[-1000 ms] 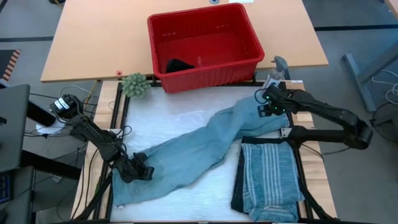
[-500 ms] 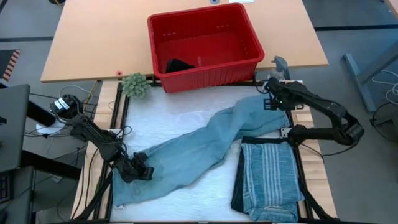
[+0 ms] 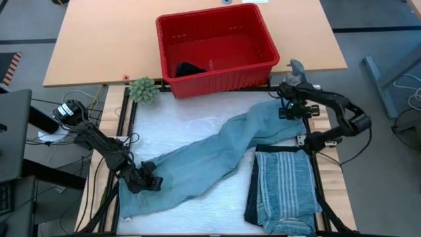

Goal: Fold Laundry from Bin
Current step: Fold the light blue denim pants

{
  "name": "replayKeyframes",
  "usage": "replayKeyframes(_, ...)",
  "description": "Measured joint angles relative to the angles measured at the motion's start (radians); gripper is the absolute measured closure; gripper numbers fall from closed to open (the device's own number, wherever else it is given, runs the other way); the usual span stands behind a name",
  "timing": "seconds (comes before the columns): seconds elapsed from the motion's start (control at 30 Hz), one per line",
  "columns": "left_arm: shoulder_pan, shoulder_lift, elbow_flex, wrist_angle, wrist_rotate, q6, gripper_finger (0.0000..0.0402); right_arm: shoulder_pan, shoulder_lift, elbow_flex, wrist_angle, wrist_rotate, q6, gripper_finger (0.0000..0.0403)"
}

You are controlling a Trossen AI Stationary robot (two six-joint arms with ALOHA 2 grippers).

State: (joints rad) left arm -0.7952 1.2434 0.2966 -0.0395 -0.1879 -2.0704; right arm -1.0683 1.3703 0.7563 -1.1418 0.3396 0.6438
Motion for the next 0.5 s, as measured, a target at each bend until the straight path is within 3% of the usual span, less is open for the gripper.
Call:
replayKeyframes(0.17,0.000,0.000,0.000,0.003,0.000,0.011,0.0400,-0.002,0.076,0.000,0.022,-0.020,-0.060,0.0158)
replayKeyframes(0.27,0.000,0.000,0.000,0.004,0.000,0.021,0.0400,-0.002,0.107,0.000,0.063,-0.065,-0.078,0.0179)
replayKeyframes(0.5,0.000,0.000,0.000,0.005,-0.001,0.035,0.0400,0.005,0.133,0.004,0.102,-0.101,-0.111,0.0335)
